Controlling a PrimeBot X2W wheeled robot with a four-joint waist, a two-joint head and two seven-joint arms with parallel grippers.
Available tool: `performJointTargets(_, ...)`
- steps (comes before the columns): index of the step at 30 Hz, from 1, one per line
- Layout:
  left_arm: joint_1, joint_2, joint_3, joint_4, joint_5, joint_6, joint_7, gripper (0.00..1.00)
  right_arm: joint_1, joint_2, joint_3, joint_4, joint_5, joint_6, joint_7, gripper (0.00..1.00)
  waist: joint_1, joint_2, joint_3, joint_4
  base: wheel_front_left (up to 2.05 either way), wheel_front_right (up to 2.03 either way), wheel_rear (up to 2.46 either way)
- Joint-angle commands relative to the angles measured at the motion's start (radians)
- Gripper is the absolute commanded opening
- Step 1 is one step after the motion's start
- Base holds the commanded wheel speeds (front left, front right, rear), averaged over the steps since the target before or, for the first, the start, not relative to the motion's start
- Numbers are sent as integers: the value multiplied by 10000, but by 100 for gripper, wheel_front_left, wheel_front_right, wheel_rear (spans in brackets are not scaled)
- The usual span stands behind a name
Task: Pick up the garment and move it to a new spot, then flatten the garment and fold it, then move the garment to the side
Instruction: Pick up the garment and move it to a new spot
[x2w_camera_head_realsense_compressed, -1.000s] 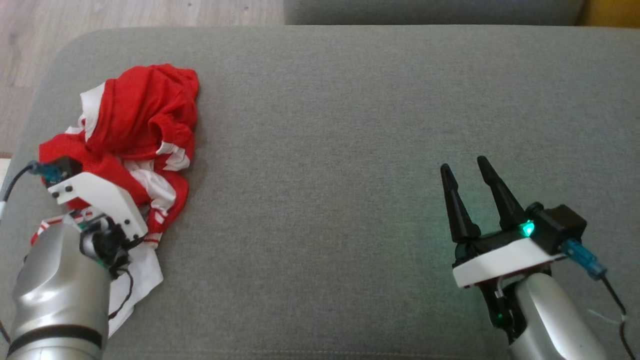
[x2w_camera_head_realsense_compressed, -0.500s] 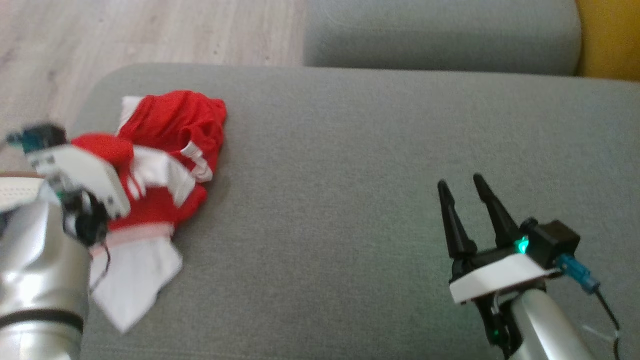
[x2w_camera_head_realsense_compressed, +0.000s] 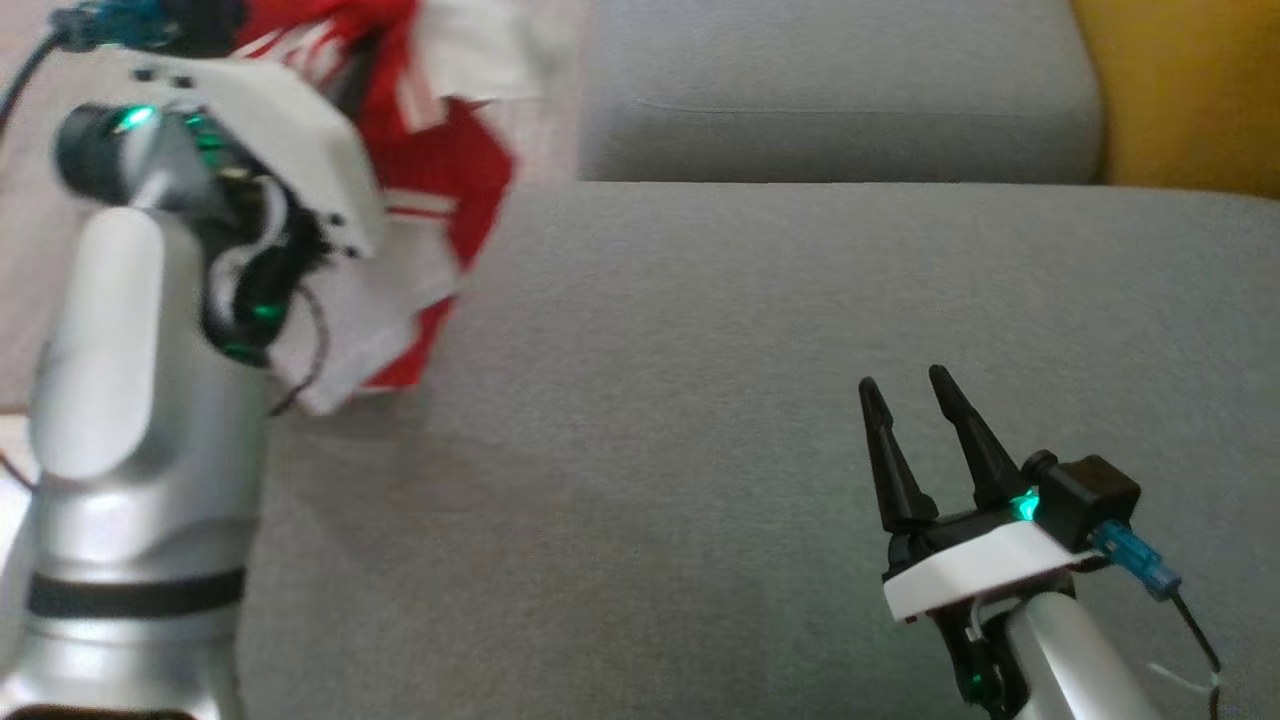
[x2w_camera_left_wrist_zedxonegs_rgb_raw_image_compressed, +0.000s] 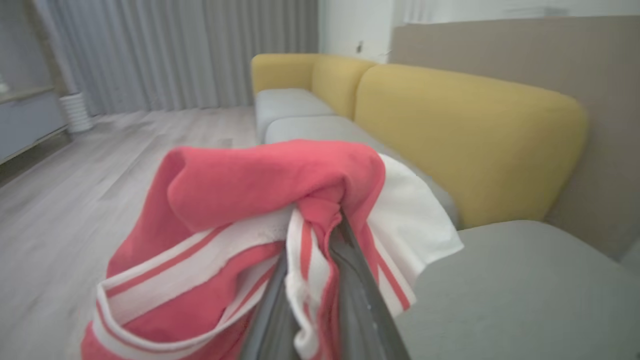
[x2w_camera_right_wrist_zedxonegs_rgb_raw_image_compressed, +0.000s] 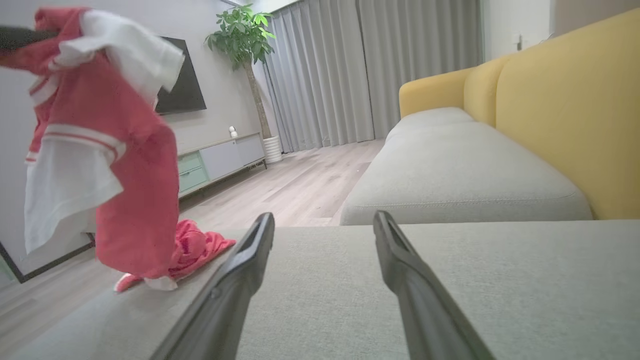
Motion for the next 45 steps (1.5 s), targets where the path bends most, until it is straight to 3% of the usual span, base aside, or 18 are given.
performJointTargets(1, -127, 23, 124, -1263, -169, -1, 214, 0, -329, 26, 151, -366, -100, 77, -111, 100, 0, 0, -11, -551, 0, 0, 0)
performJointTargets(7, 447, -675, -215, -3050, -662, 147, 462, 0, -430, -41, 75, -432, -124, 77, -111, 100, 0, 0, 120, -1519, 0, 0, 0)
performJointTargets(11, 1095, -1013, -631, -3406, -946, 238, 99, 0, -564, -159, 40, -550, -113, 77, -111, 100, 0, 0, 360, -2494, 0, 0, 0)
performJointTargets(16, 1955, -1156, -1111, -2315, -1370, 14, -953, 0, -618, -222, -3, -602, -52, 77, -111, 100, 0, 0, 657, -3243, 0, 0, 0)
performJointTargets(21, 2518, -817, -1157, 218, -1462, -152, -2158, 0, -709, -301, -38, -605, 30, 77, -111, 100, 0, 0, 907, -3616, 0, 0, 0)
performJointTargets(22, 2544, -726, -1215, 777, -1479, -184, -2341, 37, -727, -316, -35, -619, 41, 77, -111, 100, 0, 0, 947, -3644, 0, 0, 0)
performJointTargets(23, 2522, -668, -1219, 1269, -1554, -209, -2579, 99, -737, -329, -36, -632, 49, 77, -111, 100, 0, 0, 981, -3658, 0, 0, 0)
performJointTargets(28, 2194, -501, -1462, 2611, -1901, -269, -3728, 100, -705, -360, -43, -620, 67, 77, -111, 100, 0, 0, 1043, -3466, 0, 0, 0)
performJointTargets(35, 2017, -10, -1612, 2032, -1976, -235, -5823, 100, -531, -423, -88, -595, 16, 77, -111, 100, 0, 0, 737, -2722, 0, 0, 0)
performJointTargets(39, 2568, 199, -1333, 1124, -1564, 403, -6725, 100, -441, -491, -157, -626, 16, 77, -111, 100, 0, 0, 594, -2324, 0, 0, 0)
performJointTargets(45, 4369, 185, -851, -745, -950, 1468, -7040, 100, -183, -520, -412, -886, -11, 77, -111, 100, 0, 0, 491, -1915, 0, 0, 0)
